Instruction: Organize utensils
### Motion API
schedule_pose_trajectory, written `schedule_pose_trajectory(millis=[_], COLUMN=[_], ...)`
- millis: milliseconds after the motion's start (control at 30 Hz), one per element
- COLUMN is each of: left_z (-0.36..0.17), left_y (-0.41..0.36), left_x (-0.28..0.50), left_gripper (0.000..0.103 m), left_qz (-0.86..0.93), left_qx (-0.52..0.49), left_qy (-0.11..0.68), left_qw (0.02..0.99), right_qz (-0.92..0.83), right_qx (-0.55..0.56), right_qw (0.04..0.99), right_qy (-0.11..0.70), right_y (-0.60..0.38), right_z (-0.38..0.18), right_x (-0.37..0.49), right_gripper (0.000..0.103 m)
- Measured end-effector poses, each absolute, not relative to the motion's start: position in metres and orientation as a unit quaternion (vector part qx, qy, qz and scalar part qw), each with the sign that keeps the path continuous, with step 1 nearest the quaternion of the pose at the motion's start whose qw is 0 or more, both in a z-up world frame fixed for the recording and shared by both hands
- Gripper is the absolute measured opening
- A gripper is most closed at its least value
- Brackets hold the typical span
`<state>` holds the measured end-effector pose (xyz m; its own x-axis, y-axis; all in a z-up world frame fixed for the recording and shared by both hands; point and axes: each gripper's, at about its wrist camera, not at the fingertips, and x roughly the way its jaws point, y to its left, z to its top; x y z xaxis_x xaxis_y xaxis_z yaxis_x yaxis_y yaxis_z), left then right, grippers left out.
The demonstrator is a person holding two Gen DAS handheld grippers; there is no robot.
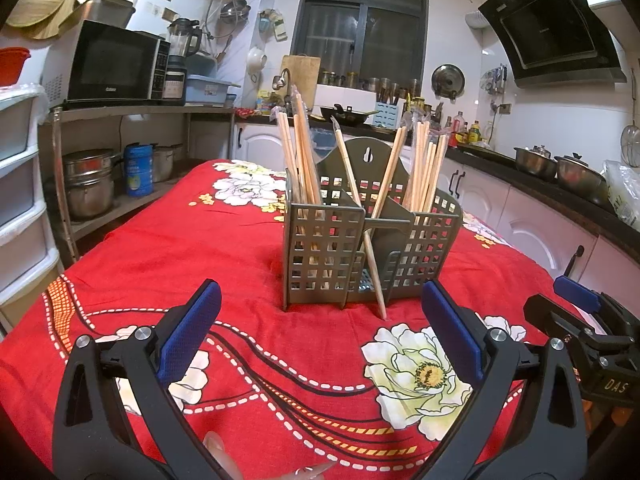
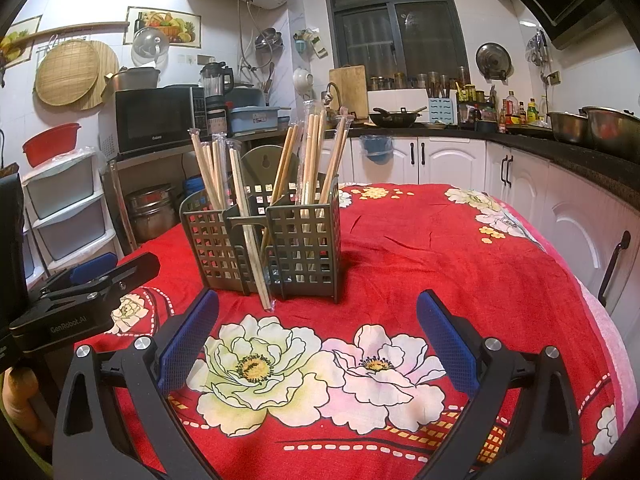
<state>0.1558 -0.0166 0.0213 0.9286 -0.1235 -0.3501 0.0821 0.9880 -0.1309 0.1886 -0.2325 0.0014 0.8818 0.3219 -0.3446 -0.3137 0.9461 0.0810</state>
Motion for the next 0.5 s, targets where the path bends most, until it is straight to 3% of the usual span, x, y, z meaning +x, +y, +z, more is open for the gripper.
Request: schedule_pose_trajectory(millis=[500], left_z=[0.0212], left_y=[-0.0146], left_x=[0.1555], left_gripper=[0.092], left_qz=[-0.046], left_qx=[-0.056], left_qy=[0.188], left_qw=[0.98], right_qz=[0.164], right_qx=[0.011], right_qw=[0.97], right_qy=[0.179], right_y=[-0.2327], right_z=[0.0016], right_x=[0.1889], right_gripper=[0.096])
